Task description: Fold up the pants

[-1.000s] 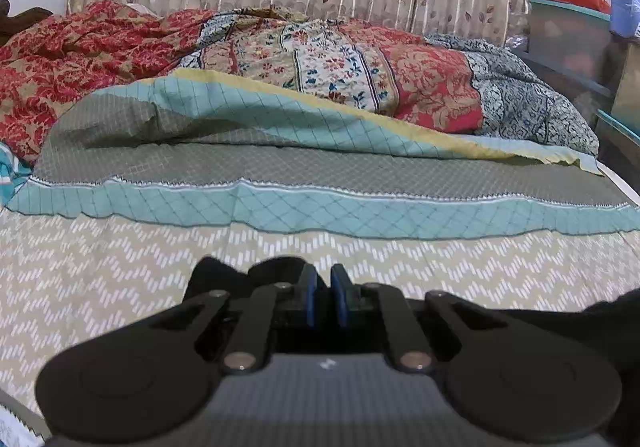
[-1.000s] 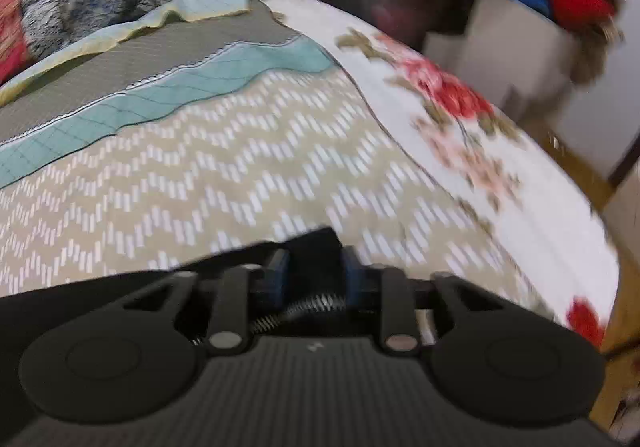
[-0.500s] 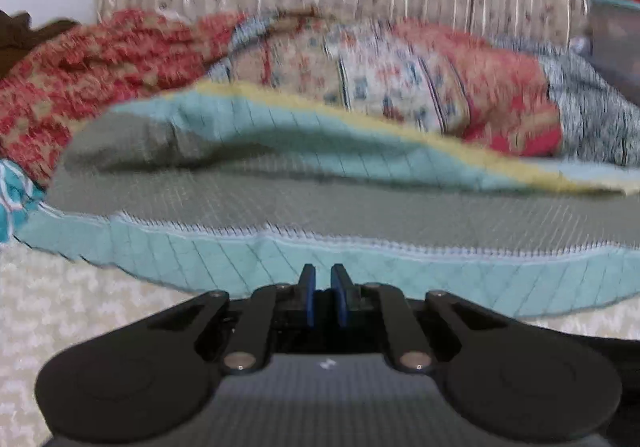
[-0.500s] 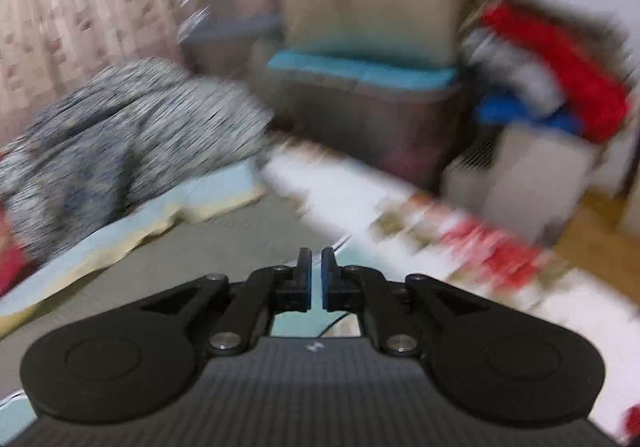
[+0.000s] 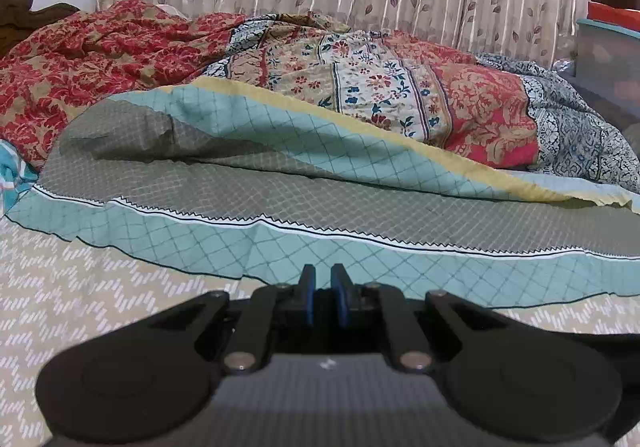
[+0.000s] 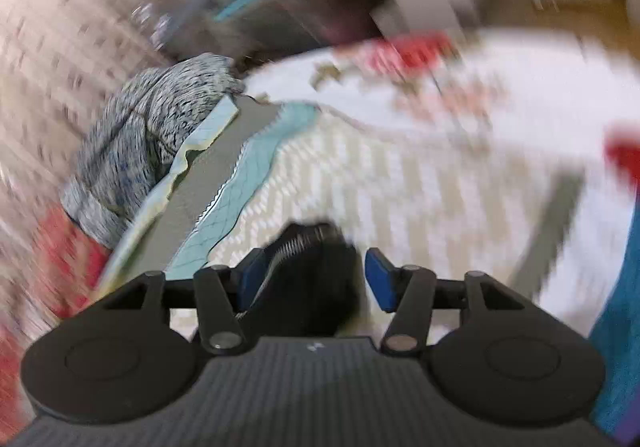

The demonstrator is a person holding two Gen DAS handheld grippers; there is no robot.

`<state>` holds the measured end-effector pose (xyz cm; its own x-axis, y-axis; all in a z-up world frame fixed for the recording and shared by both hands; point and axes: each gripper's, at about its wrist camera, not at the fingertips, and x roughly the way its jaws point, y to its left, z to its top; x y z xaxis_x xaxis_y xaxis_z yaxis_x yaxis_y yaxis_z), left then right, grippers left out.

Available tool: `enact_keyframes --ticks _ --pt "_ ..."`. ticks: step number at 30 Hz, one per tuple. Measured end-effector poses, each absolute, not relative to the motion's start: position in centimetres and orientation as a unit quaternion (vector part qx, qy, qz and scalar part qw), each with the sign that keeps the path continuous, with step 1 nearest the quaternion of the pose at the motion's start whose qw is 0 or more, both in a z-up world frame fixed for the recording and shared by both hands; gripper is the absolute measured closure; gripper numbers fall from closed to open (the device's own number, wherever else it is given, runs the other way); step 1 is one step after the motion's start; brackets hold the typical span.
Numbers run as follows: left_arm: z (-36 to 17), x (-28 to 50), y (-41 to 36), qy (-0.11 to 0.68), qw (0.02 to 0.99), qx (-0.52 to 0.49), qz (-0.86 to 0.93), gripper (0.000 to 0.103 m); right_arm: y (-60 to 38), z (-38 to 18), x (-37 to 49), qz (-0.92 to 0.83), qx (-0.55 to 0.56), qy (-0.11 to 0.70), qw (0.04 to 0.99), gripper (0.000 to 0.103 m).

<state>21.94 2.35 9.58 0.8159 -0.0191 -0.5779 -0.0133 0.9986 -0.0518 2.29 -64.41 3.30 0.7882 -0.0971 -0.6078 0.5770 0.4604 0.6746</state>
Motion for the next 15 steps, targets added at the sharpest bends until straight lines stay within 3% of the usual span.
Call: enact_keyframes --ticks 3,5,11,15 --pt "10.0 21.4 2.5 0.301 0.953 -0.029 0.0 0.093 -64.2 0.6 3.8 -0.205 0.529 0.262 0.78 0.047" --pt "10.2 21.1 2.6 0.299 0.954 -0.033 0.003 0.093 -63.7 -0.4 4.5 -0.204 0.538 0.278 0.769 0.087" --pt "11.5 20.1 3.7 0.279 0.959 -0.051 0.007 0.093 -61.6 7.4 3.4 -0.182 0.492 0.178 0.833 0.09" --pt "11.6 21.0 4.0 0.268 0.961 -0.066 0.018 0.093 -62.0 12.0 7.7 -0.165 0.469 0.156 0.854 0.09"
